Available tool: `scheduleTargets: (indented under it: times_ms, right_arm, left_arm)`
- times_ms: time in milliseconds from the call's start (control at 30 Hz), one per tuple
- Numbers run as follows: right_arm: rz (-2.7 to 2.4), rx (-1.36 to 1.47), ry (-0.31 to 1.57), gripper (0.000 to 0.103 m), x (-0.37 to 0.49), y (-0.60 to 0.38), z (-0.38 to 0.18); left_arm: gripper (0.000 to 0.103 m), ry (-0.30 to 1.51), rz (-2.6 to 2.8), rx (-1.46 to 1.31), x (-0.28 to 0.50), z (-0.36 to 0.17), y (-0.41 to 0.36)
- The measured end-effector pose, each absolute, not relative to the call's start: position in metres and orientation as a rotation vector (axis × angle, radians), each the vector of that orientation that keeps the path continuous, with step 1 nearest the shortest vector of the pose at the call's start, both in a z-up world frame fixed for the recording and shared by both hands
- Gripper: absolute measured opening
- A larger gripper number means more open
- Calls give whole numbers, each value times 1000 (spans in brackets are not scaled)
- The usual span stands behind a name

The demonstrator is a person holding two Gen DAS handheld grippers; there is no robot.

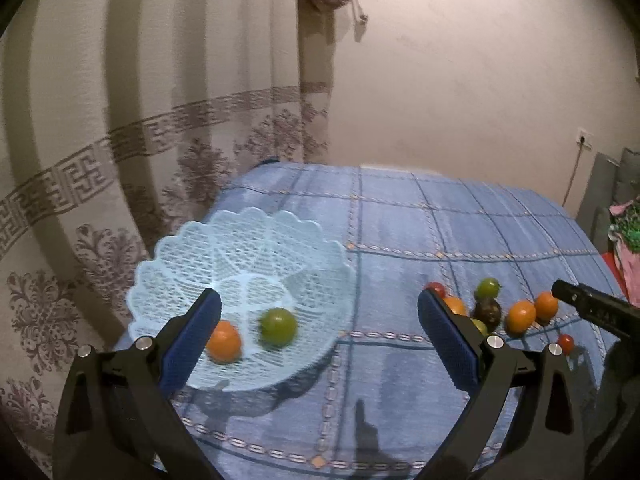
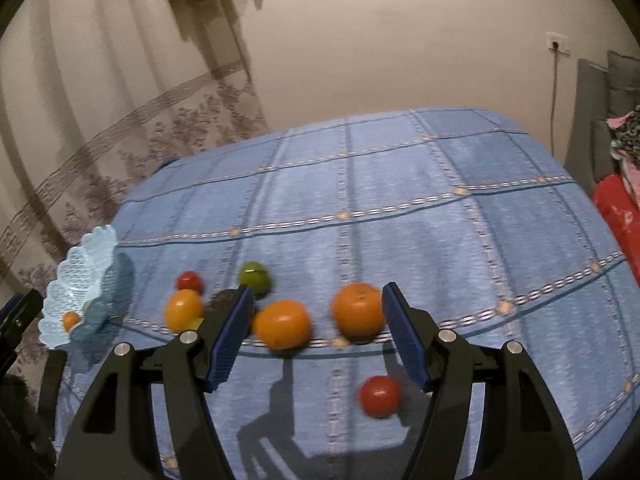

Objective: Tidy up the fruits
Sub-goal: 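Move both open tools from the basket back toward the fruit on the table, then grasp a large orange with the right tool while the left tool grasps another orange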

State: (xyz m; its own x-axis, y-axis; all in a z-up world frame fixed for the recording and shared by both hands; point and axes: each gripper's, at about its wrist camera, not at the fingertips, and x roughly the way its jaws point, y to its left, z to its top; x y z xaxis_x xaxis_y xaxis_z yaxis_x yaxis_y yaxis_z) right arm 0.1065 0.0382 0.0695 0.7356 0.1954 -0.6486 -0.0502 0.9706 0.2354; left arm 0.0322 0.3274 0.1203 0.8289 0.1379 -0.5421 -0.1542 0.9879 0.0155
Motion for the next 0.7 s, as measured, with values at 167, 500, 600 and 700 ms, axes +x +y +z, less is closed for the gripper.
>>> scheduleTargets:
  times_ms: [167,500,600,700]
  right_arm:
    - [104,207,750,66,112,13,58]
    - [152,164,802,66,128,15,41]
    - [165,153,810,66,131,18,38]
    - [163,148,820,65,134,20,33]
  left_arm:
    - [100,602,125,0,41,111,306]
    - [100,655,72,61,54,92,266]
    - [100,671,67,70,58,85,260]
    - [100,683,65,78,61,80,257]
